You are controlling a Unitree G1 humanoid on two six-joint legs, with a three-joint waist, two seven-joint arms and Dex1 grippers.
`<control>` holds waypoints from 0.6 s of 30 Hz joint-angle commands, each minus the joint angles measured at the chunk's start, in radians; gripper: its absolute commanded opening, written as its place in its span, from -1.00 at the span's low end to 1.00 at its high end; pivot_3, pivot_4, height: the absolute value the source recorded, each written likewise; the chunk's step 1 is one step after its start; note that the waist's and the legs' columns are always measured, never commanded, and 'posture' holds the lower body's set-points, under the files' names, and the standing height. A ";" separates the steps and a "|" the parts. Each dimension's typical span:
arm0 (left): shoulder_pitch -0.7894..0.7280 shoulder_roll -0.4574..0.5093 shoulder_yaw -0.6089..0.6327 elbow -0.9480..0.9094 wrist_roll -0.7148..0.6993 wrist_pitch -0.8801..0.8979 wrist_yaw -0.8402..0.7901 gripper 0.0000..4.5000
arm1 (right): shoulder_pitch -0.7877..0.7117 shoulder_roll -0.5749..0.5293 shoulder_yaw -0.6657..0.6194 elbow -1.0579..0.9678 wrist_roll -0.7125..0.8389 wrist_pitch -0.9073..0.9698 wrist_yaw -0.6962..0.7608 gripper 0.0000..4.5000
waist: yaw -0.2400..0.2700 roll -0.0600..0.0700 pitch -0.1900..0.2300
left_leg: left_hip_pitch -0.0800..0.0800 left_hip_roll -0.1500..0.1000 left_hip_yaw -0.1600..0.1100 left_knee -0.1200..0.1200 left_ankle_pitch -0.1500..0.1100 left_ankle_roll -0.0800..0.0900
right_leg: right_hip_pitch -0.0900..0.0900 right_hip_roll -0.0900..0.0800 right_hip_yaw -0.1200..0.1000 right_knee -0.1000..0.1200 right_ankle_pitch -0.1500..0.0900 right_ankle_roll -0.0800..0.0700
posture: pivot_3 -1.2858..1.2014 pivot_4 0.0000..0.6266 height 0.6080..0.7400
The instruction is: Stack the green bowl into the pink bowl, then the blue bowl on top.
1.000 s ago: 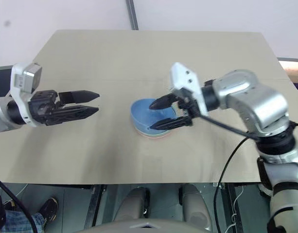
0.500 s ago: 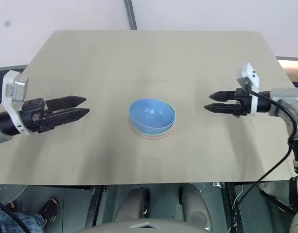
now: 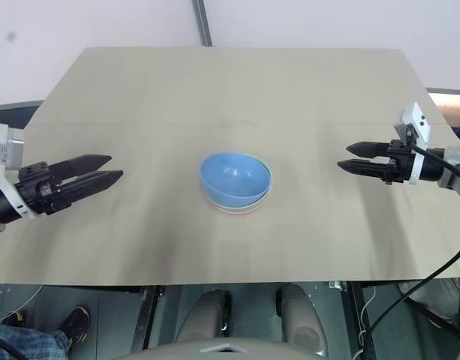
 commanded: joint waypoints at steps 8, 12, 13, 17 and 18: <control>0.049 0.024 0.039 -0.043 0.042 -0.063 -0.012 0.60 | -0.008 -0.005 -0.026 -0.019 0.006 -0.024 0.002 0.32 | 0.000 0.000 0.000 | 0.000 0.000 0.000 0.000 0.000 0.000 | 0.000 0.000 0.000 0.000 0.000 0.000 | 0.03 -0.52 1.00; 0.043 0.030 0.030 -0.040 0.034 -0.055 -0.020 0.60 | -0.012 -0.005 -0.030 -0.018 0.010 -0.033 0.011 0.32 | 0.000 0.000 0.000 | 0.000 0.000 0.000 0.000 0.000 0.000 | 0.000 0.000 0.000 0.000 0.000 0.000 | 0.03 -0.52 1.00; 0.043 0.030 0.029 -0.041 0.034 -0.056 -0.021 0.60 | -0.013 -0.007 -0.032 -0.016 0.010 -0.035 0.013 0.32 | 0.000 0.000 0.000 | 0.000 0.000 0.000 0.000 0.000 0.000 | 0.000 0.000 0.000 0.000 0.000 0.000 | 0.03 -0.52 1.00; 0.041 0.030 0.021 -0.044 0.041 -0.063 -0.025 0.60 | -0.001 -0.012 -0.036 -0.018 0.011 -0.047 0.024 0.32 | 0.000 0.000 0.000 | 0.000 0.000 0.000 0.000 0.000 0.000 | 0.000 0.000 0.000 0.000 0.000 0.000 | 0.03 -0.52 1.00; 0.040 0.029 0.019 -0.046 0.040 -0.064 -0.025 0.60 | 0.004 -0.013 -0.037 -0.023 0.012 -0.049 0.027 0.32 | 0.000 0.000 0.000 | 0.000 0.000 0.000 0.000 0.000 0.000 | 0.000 0.000 0.000 0.000 0.000 0.000 | 0.03 -0.52 1.00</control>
